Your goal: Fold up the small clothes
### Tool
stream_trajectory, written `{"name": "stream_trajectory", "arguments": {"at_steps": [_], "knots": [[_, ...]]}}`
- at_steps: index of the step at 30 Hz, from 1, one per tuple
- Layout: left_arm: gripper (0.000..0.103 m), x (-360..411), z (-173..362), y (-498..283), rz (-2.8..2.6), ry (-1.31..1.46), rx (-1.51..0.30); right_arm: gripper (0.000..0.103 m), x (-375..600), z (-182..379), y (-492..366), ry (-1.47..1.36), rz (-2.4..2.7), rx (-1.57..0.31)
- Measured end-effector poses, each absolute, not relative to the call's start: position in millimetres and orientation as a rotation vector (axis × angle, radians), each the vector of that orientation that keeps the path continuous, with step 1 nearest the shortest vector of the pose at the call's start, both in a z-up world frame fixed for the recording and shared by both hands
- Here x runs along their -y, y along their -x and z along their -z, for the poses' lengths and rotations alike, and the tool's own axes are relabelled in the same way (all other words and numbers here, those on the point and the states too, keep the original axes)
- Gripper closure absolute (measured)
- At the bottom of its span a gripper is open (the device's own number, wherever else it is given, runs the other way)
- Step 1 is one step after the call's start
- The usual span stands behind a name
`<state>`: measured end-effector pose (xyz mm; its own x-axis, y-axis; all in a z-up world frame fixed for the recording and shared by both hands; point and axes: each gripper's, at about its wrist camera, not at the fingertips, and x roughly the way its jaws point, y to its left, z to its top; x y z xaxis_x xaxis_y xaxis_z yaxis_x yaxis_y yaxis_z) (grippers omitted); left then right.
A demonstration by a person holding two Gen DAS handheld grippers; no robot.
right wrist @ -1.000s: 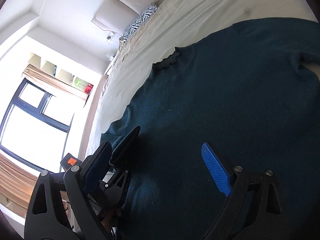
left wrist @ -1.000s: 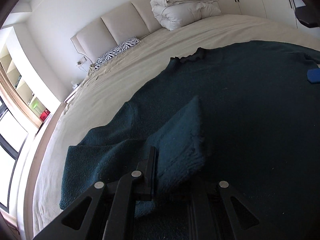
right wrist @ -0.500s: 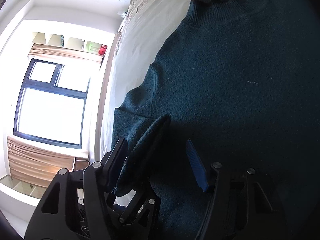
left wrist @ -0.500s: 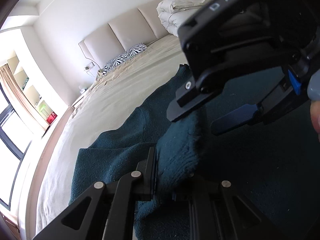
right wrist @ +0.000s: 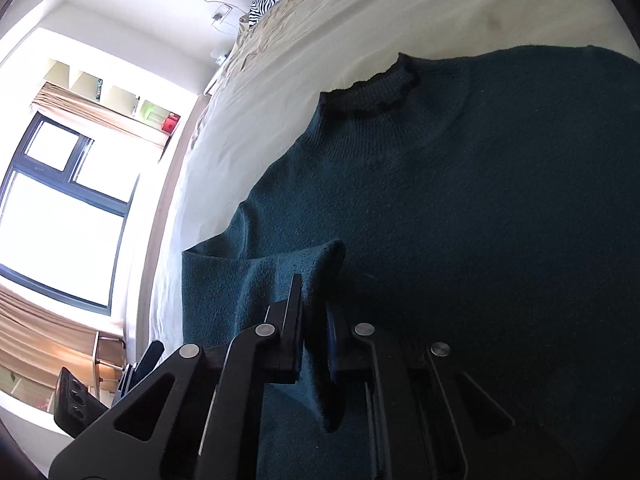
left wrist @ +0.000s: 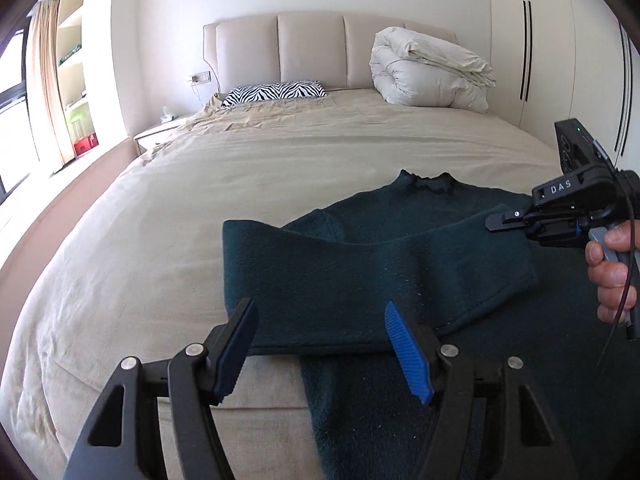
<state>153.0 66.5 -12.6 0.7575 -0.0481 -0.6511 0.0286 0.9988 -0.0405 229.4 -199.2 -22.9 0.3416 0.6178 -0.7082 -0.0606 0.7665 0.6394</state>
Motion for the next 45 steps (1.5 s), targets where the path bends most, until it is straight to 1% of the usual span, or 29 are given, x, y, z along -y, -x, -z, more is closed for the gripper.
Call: {"name": "stream_trajectory", "arguments": {"at_steps": [2,6,8,10,13,21,25,30,31,32,39,45], "knots": [[0.035,-96,9,-160,0.051,0.162,-0.728,0.095,225,21,-236,-0.553,-0.417,-1.136],[0.045,-138,5,-175,0.043,0.325,-0.729,0.095,277,21,-243,-0.552,-0.32,-1.126],[0.051,-150,6,-182,0.057,0.388,-0.73,0.095,305,24,-243,-0.546,-0.286,-1.124],[0.059,-157,8,-189,0.078,0.438,-0.735,0.095,322,27,-244,-0.539,-0.26,-1.119],[0.064,-160,14,-199,0.123,0.488,-0.736,0.095,339,27,-249,-0.529,-0.227,-1.111],[0.066,-146,31,-228,0.227,0.577,-0.756,0.095,359,21,-259,-0.436,-0.179,-1.118],[0.066,-138,40,-245,0.261,0.597,-0.776,0.095,360,30,-257,-0.42,-0.176,-1.144],[0.066,-132,56,-274,0.334,0.642,-0.821,0.095,365,41,-256,-0.469,-0.18,-1.147],[0.069,-133,62,-280,0.339,0.667,-0.835,0.095,366,42,-256,-0.478,-0.184,-1.146],[0.07,-134,66,-286,0.349,0.69,-0.845,0.095,364,44,-257,-0.485,-0.189,-1.145],[0.07,-138,87,-317,0.358,0.73,-0.893,0.095,371,45,-258,-0.509,-0.222,-1.147],[0.07,-144,83,-311,0.384,0.741,-0.84,0.095,371,42,-257,-0.484,-0.211,-1.141]]}}
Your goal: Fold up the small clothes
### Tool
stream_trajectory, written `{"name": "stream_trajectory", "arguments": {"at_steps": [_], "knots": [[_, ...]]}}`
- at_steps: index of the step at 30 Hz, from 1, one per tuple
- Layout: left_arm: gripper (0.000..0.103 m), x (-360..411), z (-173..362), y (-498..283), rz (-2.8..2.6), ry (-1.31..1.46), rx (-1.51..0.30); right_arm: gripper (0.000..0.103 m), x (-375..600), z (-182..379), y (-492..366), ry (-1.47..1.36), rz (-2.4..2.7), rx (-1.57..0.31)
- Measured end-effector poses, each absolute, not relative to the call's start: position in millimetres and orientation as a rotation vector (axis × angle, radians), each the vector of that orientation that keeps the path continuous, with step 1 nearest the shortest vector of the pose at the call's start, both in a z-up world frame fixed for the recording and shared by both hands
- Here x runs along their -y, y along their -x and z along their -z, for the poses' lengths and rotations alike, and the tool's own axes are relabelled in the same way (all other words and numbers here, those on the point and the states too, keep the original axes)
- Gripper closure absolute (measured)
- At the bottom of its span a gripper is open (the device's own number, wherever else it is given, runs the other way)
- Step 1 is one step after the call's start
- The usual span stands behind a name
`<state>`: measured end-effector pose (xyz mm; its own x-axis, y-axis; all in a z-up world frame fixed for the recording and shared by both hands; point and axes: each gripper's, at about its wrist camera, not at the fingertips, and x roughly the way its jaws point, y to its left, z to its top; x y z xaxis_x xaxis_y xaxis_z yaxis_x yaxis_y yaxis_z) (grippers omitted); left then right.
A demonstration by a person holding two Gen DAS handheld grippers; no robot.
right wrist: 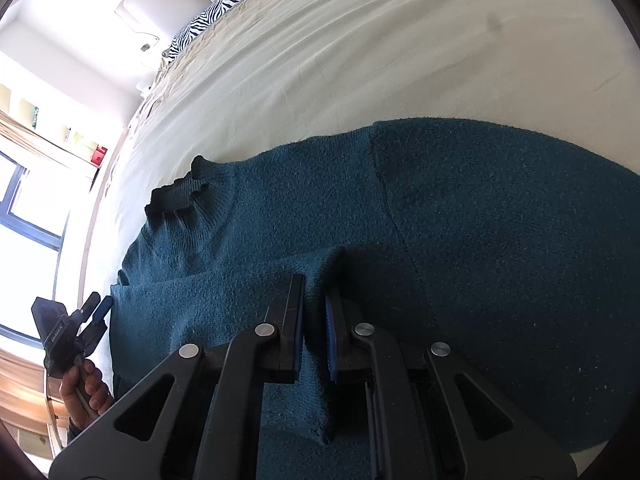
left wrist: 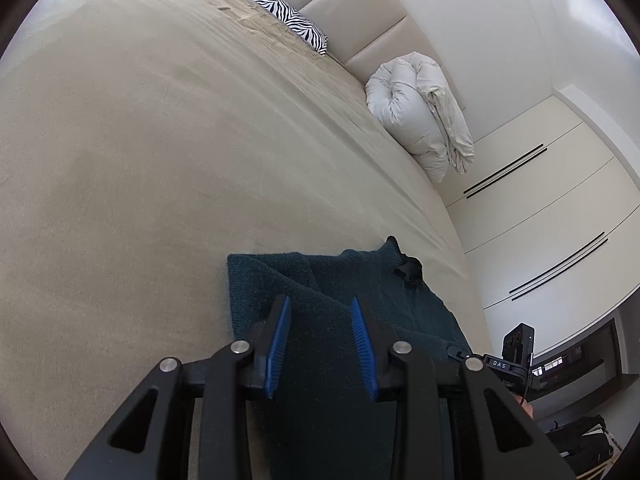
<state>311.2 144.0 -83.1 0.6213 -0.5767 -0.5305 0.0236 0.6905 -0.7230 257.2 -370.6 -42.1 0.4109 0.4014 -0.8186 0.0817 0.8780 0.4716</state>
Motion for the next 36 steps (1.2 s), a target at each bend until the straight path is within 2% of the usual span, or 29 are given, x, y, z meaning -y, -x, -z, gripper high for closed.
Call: {"name": "stream_trajectory", "arguments": {"at_steps": [27,29,32,35,36], "knots": [[0.07,-146,97,-307,0.435,0.725,-0.835,0.095,372,42,-263,-0.466,-0.148,-1.112],[0.074,-146,106,-313,0.43,0.74,-0.873,0.095,373,47,-264,-0.469,-0.157,-1.118],[0.1,-157,122,-321,0.426,0.806,-0.916,0.095,381,53,-265,-0.526,-0.186,-1.122],[0.101,-157,119,-317,0.436,0.799,-0.928,0.095,387,56,-262,-0.561,-0.212,-1.118],[0.096,-152,114,-312,0.446,0.759,-0.935,0.095,388,56,-260,-0.561,-0.214,-1.115]]}}
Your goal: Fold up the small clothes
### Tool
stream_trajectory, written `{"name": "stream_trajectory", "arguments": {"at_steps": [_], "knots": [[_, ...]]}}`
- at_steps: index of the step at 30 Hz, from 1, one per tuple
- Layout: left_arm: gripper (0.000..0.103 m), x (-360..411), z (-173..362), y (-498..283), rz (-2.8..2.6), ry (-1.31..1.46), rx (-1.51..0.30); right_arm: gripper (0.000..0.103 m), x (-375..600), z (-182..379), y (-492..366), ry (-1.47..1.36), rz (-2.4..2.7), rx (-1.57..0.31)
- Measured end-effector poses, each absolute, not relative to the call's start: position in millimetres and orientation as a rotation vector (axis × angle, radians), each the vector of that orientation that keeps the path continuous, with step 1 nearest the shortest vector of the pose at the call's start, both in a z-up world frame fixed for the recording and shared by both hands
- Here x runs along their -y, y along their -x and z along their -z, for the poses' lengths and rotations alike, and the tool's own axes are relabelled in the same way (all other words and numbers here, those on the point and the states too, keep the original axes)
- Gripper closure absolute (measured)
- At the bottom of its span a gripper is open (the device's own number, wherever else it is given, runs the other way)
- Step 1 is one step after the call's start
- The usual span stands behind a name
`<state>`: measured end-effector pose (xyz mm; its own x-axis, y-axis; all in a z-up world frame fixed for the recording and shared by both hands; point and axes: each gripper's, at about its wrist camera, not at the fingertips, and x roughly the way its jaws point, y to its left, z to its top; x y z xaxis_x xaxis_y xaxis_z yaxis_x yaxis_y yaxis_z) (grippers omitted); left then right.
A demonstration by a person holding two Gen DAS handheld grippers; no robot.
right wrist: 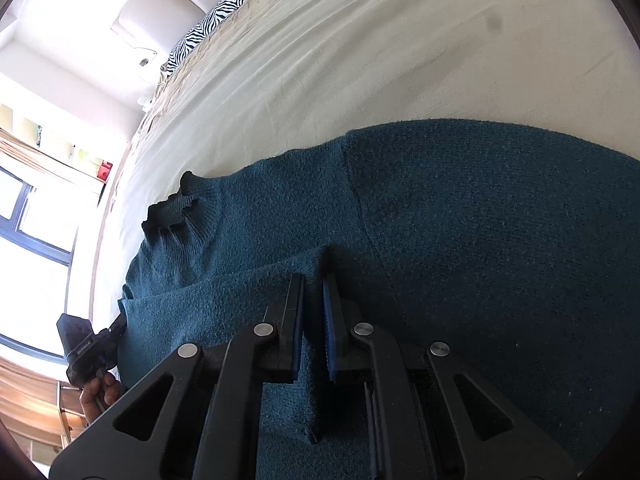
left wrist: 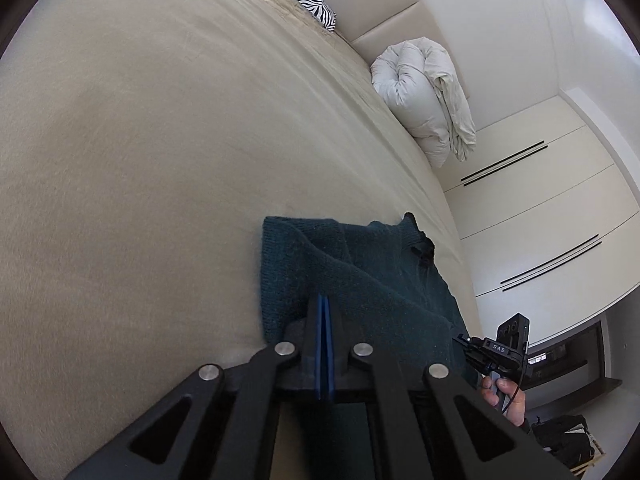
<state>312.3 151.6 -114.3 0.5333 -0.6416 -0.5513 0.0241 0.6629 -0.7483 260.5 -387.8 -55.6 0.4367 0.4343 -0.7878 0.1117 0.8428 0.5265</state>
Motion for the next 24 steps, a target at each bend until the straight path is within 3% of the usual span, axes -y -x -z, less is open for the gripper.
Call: {"name": "stream_trajectory", "arguments": {"at_steps": [2,9,12,15,17,22,24], "knots": [[0.086,-142,107,-298,0.484,0.712,-0.935,0.095,387,56,-258,-0.549,-0.212,-1.106],[0.085,-142,105,-249,0.485,0.748,-0.92,0.093,388,53,-249,-0.58,-0.194,-1.074],[0.08,-140,102,-226,0.478,0.739,-0.916,0.085,397,45,-235,-0.631,-0.179,-1.056],[0.061,-139,93,-203,0.477,0.744,-0.907,0.072,410,25,-204,-0.653,-0.185,-0.984],[0.047,-137,82,-187,0.466,0.733,-0.885,0.049,426,11,-176,-0.672,-0.171,-0.931],[0.012,-109,36,-144,0.417,0.552,-0.774,0.044,502,-3,-85,-0.798,-0.043,-0.807],[0.004,-90,13,-128,0.392,0.445,-0.707,0.044,539,1,-49,-0.852,0.042,-0.777]]}}
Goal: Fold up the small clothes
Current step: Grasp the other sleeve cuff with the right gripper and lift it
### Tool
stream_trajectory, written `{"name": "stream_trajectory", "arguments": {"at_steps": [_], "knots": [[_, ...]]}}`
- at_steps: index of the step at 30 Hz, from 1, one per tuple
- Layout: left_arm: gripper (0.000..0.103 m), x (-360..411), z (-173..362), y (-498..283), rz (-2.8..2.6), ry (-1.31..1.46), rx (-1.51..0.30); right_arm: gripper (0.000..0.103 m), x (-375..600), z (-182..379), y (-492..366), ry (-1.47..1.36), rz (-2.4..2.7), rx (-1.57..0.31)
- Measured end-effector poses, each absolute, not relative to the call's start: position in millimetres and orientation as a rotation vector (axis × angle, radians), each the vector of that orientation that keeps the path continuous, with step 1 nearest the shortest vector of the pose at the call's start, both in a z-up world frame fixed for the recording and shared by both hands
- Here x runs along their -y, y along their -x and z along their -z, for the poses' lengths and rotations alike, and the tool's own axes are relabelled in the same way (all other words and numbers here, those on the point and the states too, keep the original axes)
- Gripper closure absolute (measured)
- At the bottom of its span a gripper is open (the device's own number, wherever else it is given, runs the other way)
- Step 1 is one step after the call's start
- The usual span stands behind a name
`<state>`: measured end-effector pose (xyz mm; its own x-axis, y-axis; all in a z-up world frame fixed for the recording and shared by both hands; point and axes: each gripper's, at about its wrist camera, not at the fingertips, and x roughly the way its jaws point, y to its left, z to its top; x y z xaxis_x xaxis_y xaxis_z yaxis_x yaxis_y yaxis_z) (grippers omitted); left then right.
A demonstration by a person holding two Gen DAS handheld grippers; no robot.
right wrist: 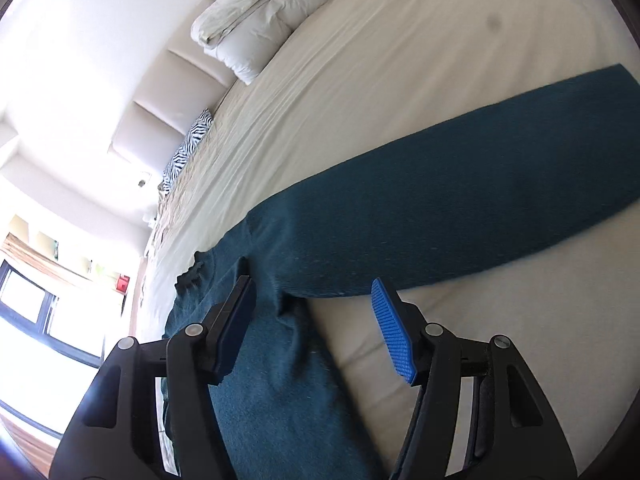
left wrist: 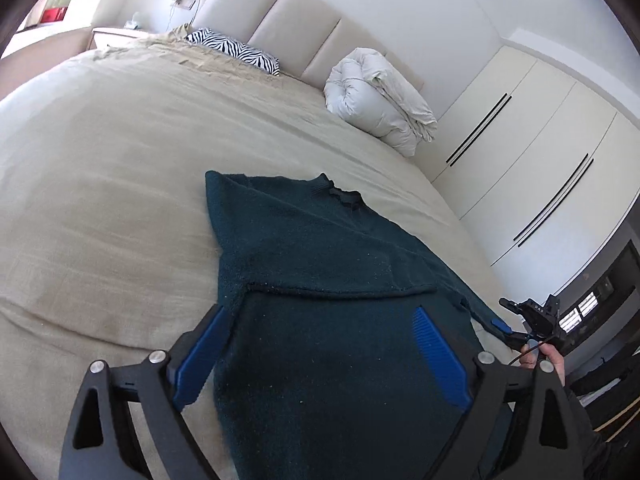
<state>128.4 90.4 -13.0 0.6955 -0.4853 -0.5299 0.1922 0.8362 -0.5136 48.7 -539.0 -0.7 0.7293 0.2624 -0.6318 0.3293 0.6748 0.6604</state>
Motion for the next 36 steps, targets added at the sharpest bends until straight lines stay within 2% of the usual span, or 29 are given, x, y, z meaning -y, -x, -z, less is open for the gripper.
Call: {"name": "stream_trajectory", "arguments": {"at_steps": [1,7,14,19,21,23,26,31,36], "knots": [[0.0,-80,1,-120,0.383,0.389,-0.663,0.044,558,4,-31,-0.882,0.086,-0.764],[0.0,-24,-55,-87,0.386,0.151,-0.435,0.044,656,36,54,-1.136,0.286,-0.658],[0.0,14,-74,-101,0.439,0.205,-0.469,0.044,688,43,52,-1.19,0.302,-0.604],[0.0,30,-67,-114,0.482,0.244,-0.544,0.046,714,50,38,-1.22,0.347,-0.562],[0.0,33,-60,-121,0.477,0.244,-0.577,0.053,723,50,30,-1.213,0.375,-0.563],[0.0,36,-52,-127,0.484,0.245,-0.607,0.071,734,51,21,-1.202,0.397,-0.564],[0.0,34,-42,-129,0.463,0.259,-0.607,0.084,736,49,9,-1.171,0.423,-0.589],[0.0,39,-36,-131,0.399,0.206,-0.638,0.089,721,24,-10,-1.052,0.419,-0.613],[0.0,33,-29,-148,0.391,0.288,-0.695,0.089,655,-30,-34,-0.852,0.328,-0.624]]}}
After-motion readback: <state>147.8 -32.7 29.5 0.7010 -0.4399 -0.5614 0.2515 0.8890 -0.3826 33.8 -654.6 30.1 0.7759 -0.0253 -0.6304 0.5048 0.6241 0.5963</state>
